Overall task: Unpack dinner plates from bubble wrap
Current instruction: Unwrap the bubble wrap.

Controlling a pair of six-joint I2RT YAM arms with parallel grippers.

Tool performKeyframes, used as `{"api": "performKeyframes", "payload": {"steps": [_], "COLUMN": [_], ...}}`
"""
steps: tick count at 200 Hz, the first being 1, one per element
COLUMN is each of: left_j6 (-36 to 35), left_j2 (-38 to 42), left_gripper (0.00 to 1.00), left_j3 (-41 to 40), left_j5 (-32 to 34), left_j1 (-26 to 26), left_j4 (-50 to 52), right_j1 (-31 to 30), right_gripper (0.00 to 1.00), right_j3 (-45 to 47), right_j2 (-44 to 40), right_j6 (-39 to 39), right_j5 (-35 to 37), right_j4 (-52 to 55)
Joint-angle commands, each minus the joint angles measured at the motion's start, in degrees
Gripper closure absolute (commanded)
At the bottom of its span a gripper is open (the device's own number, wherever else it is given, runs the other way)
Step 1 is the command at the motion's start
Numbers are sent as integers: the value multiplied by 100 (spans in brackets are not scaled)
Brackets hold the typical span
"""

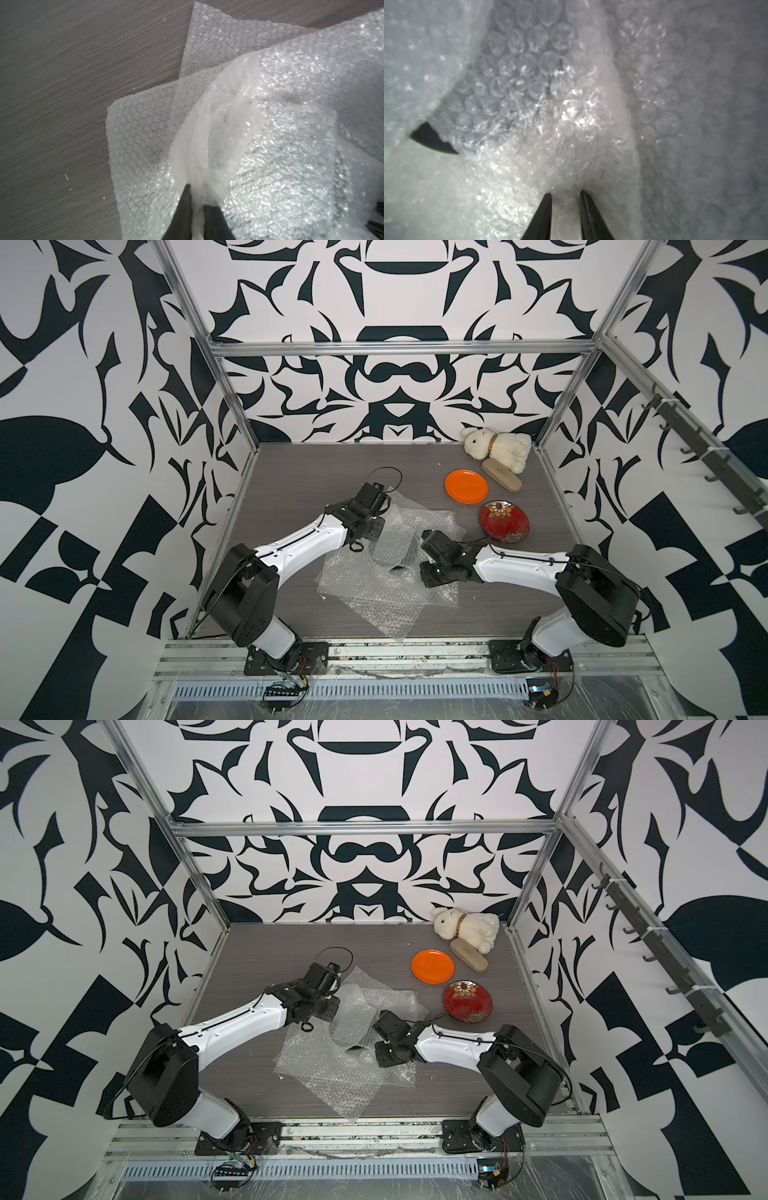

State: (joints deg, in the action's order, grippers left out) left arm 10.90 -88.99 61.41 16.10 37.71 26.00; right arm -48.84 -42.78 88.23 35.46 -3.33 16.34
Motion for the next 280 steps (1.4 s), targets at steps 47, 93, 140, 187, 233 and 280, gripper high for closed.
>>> {"api": "performKeyframes", "payload": {"steps": [47,93,140,187,233,280], "left_j6": [431,545,454,351,352,151], "left_j2": [-468,-1026,-1390,-1797,-1885,-853], "left_gripper": [82,79,77,70,61,45], "left_j3": [185,525,823,1206,1562,1788], "left_j5": [-936,-795,-358,-140,312,119], "left_j1": [-820,-1158,-1238,-1312,-1315,-1279], "left_j4": [-104,146,224,327,628,1046], "right_j1": [-27,-24,-22,-29,-28,-29], "right_gripper": [71,71,71,71,71,71], "right_j3": [143,147,192,196,192,182], "right_j2": [261,258,252,283,266,250], "right_j6": [76,71,91,87,97,101], "right_j5": [-27,-57,-148,-182,-192,-159], "right_j4": [85,52,-17,-25,-43,-43]}}
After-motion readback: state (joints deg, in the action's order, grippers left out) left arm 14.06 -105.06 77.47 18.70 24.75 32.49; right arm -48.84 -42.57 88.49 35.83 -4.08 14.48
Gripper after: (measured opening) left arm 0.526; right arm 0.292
